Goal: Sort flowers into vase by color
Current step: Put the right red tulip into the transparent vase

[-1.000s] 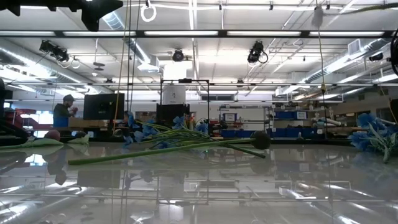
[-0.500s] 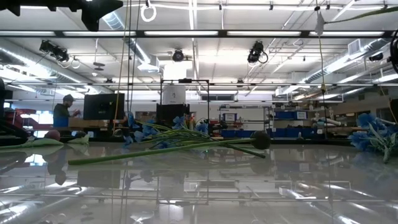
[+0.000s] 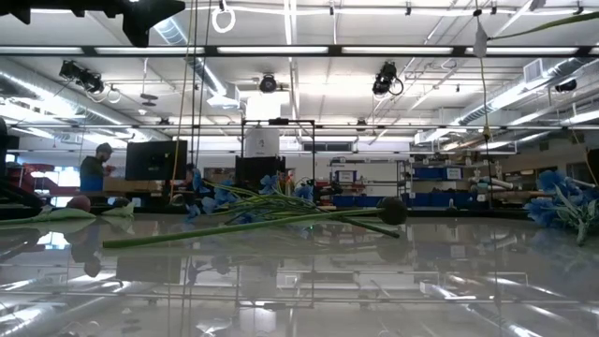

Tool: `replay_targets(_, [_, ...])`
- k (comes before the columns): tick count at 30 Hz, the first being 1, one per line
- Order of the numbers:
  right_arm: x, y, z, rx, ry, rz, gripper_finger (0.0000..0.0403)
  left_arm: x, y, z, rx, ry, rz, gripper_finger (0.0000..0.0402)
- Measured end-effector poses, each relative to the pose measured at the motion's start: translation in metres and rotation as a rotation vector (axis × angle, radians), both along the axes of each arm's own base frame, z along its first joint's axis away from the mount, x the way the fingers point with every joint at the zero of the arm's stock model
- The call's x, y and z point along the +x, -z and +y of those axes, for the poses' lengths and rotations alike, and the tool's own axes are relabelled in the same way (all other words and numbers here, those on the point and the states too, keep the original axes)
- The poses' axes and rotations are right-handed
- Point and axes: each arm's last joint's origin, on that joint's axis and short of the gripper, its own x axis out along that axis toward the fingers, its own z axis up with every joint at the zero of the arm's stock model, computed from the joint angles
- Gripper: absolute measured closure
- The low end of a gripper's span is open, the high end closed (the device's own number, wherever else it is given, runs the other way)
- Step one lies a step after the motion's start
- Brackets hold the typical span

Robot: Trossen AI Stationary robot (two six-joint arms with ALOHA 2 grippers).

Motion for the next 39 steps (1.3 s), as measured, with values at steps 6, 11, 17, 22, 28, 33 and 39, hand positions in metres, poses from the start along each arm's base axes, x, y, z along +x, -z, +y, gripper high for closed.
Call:
replay_targets(6, [0.040,0.000,0.011,-0.023,0.018,0.010,0.0213,0.000,0.000,0.000,0.000,0.000,0.000,0.0141])
replay_targets(11, [0.081,0.006,0.007,-0.039,0.026,0.044,0.0213,0.000,0.000,0.000,0.000,0.000,0.000,0.0141])
replay_targets(17, [0.129,0.019,-0.020,0.014,-0.020,0.091,0.0213,0.000,0.000,0.000,0.000,0.000,-0.001,0.0141])
replay_targets(22, [0.170,0.034,-0.047,0.078,-0.120,0.111,0.0214,0.000,0.000,0.000,0.000,0.000,-0.001,0.0141])
replay_targets(28, [0.208,0.063,-0.073,0.133,-0.156,0.188,0.0214,0.000,0.000,0.000,0.000,0.000,0.000,0.0141])
replay_targets(33, [0.228,0.088,-0.087,0.146,-0.137,0.280,0.0214,0.000,0.000,0.000,0.000,0.000,0.000,0.0141])
replay_targets(39, [0.235,0.118,-0.114,0.109,-0.058,0.448,0.0222,0.000,0.000,0.000,0.000,0.000,-0.001,0.0141])
